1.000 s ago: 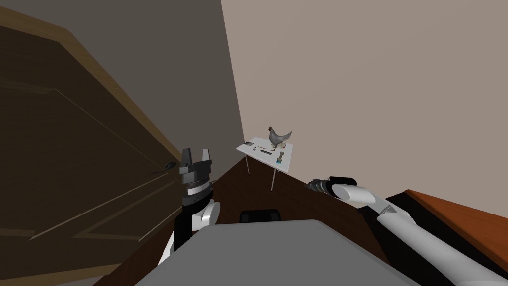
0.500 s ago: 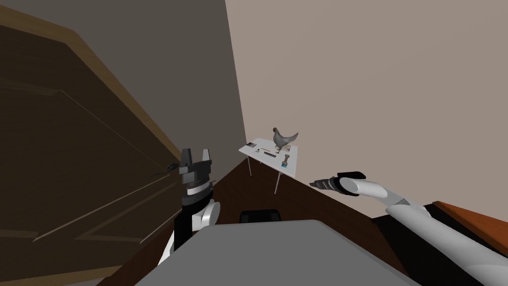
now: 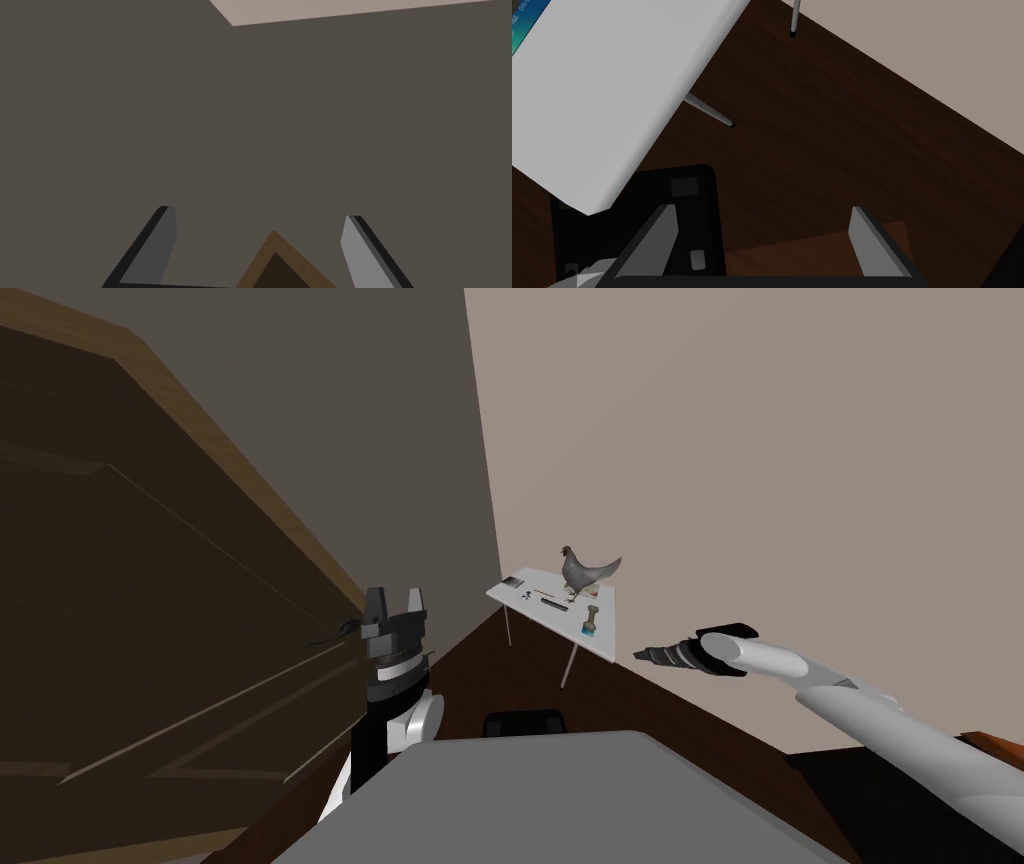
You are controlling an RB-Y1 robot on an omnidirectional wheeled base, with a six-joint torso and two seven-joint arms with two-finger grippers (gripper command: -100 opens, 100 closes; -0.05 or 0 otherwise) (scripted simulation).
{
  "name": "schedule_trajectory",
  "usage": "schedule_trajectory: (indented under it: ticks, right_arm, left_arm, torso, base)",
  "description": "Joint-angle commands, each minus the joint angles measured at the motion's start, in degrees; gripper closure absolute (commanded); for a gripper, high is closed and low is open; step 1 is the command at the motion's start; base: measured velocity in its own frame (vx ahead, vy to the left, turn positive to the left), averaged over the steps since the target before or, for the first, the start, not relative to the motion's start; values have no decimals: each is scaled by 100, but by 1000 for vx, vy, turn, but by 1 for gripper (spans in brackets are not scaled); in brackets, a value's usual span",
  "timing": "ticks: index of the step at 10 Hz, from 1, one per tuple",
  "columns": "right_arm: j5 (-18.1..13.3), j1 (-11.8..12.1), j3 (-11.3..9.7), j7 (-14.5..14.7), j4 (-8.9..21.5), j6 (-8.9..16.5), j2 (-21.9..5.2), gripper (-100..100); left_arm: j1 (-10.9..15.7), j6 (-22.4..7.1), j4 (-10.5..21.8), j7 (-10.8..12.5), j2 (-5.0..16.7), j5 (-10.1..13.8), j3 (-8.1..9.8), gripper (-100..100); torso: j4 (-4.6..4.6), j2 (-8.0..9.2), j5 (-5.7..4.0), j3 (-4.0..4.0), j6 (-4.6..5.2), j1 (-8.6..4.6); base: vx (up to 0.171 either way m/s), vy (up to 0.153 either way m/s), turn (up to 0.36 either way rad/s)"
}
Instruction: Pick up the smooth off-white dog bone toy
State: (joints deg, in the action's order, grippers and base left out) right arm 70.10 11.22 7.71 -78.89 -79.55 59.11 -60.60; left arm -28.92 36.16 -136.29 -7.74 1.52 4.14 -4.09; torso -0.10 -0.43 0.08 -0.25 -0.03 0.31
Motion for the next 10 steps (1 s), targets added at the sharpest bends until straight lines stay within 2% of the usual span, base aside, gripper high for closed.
schedule_trajectory:
  ticks: [1,2,4,5,8,10]
  right_arm:
    - [286,-131,88,-286,276,286,-202,-100]
    - [331,-131,88,-350,276,366,-202,-100]
    - [715,-293,213,-748,638,732,-460,-100]
    - [792,-293,213,-806,721,815,-460,-100]
    - [1325,-476,338,-1307,1287,1314,-681,-100]
    - [1571,-549,367,-1567,1632,1535,-741,-100]
  left_arm:
    - [0,0,0,0,0,0,0,0]
    - [0,0,0,0,0,0,0,0]
    - [0,0,0,0,0,0,0,0]
    - [0,0,0,0,0,0,0,0]
    - [0,0,0,0,0,0,0,0]
    - [-1,0,0,0,0,0,0,0]
  torso:
    - [0,0,0,0,0,0]
    - [0,-6,0,-2,-2,3]
    - [-1,-9,-1,-4,-2,-2]
    - [-4,-22,0,-12,-4,0]
    - [-4,-17,1,-10,-3,10]
    - [-8,-33,0,-20,-4,2]
  base:
    - [126,71,62]
    - [102,41,35]
    - [157,63,97]
    - [139,41,41]
    - [166,82,85]
    - [205,60,127]
